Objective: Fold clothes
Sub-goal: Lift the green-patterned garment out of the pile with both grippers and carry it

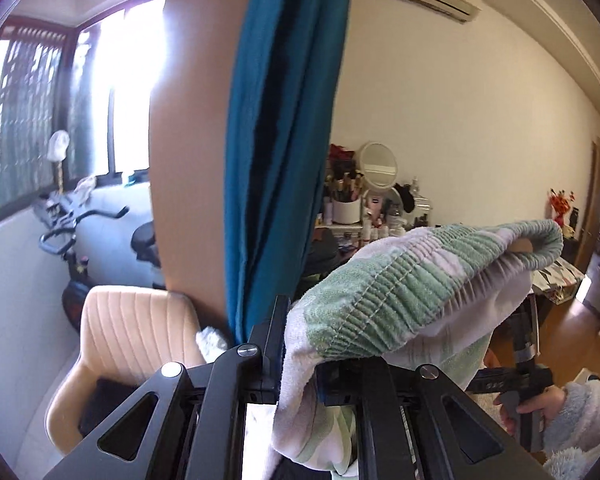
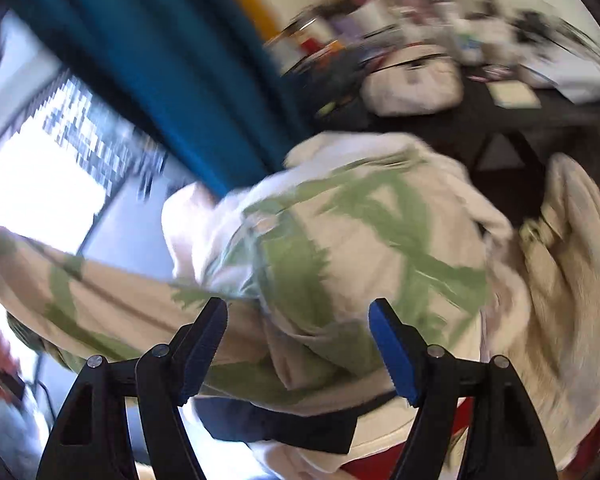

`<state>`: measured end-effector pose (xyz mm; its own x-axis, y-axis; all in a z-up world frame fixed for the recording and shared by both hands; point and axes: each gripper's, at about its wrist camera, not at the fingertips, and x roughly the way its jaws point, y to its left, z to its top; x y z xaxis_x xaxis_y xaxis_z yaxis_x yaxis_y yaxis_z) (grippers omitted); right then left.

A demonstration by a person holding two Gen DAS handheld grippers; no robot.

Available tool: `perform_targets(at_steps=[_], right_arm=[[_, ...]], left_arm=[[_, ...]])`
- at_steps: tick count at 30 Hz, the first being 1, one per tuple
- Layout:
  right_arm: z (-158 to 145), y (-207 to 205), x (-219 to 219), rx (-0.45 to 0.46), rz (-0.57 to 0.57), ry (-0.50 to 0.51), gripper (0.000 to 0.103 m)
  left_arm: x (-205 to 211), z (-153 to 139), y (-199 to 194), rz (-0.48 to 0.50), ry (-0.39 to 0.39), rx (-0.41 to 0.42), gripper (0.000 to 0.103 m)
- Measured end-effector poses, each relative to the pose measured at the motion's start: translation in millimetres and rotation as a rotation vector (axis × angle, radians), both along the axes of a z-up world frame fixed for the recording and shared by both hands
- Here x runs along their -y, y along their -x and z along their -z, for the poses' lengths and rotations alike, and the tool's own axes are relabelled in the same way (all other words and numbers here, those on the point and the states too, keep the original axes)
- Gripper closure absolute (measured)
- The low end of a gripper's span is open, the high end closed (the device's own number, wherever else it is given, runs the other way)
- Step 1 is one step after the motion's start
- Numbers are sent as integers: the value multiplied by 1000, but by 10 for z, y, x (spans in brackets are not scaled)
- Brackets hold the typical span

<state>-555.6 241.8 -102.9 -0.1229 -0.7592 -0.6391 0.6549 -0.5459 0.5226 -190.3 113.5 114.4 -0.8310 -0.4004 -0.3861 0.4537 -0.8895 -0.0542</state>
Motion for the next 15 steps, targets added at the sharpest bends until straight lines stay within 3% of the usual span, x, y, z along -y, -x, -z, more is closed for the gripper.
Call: perform_targets(at_steps=[3,6,7,8,11,15], right_arm=[[169,-29,302,2,-118,-74,26],[322,58,323,16,-93,-100,28],[372,89,325,21,-83,-107,41],[414,179,259,67,-49,-91,64],[399,418,9,164,13,8,89],[-29,600,-402,65,127,71,93]], left_arm=[[-47,-15,-70,-28,-16,-11,93],[-32,-72,-138,-48,-33,-32,93],[-21,-94,-176,-57,-39,-42,93],[1,-124,-203,-65,-48,-53,93],[77,-205,-253,-88,-68,-83,93],[186,-423,-261,-113,-61,-144,93]])
